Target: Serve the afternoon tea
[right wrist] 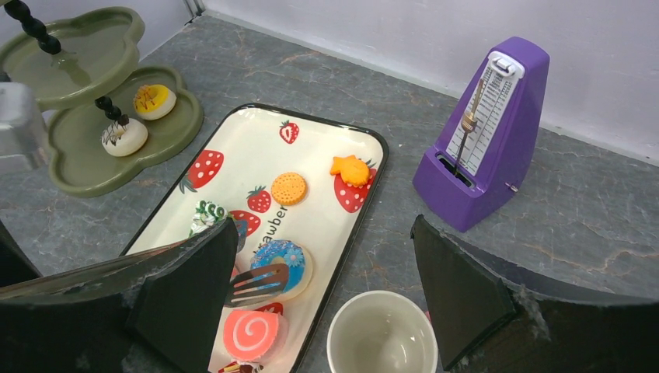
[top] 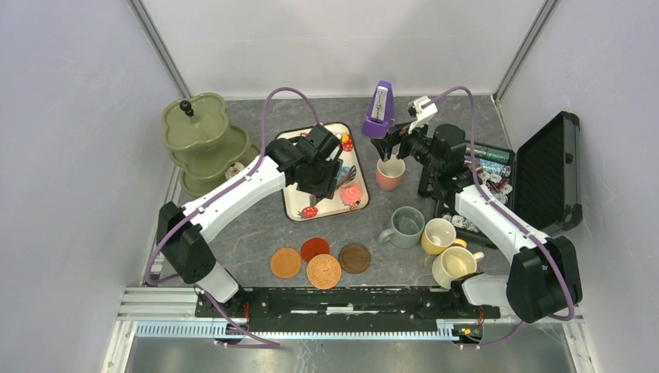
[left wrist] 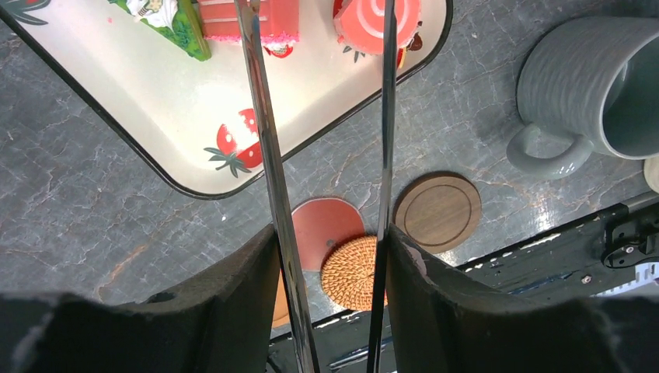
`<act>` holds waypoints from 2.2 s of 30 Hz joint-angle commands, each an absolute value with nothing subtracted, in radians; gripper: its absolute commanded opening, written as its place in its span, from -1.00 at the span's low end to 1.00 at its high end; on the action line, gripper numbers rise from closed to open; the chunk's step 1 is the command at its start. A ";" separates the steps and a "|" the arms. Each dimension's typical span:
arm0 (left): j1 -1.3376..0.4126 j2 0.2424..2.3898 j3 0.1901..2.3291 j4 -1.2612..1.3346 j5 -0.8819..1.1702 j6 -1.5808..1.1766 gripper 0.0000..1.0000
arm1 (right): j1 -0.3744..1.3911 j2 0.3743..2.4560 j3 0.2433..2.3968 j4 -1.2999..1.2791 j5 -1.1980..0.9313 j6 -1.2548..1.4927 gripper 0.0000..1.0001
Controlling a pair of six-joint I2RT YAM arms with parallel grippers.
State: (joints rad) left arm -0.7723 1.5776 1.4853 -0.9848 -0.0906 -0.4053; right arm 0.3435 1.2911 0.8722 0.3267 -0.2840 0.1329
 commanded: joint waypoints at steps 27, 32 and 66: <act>-0.788 1.748 1.573 -0.927 -0.189 -0.313 0.06 | 0.335 1.264 0.871 0.347 -0.277 0.112 0.83; -0.791 1.717 1.569 -0.928 -0.233 -0.317 -0.10 | 0.336 1.266 0.871 0.345 -0.273 0.113 0.83; -0.732 1.188 1.140 -1.167 -0.643 -0.744 -0.23 | 0.331 1.269 0.871 0.351 -0.298 0.121 0.82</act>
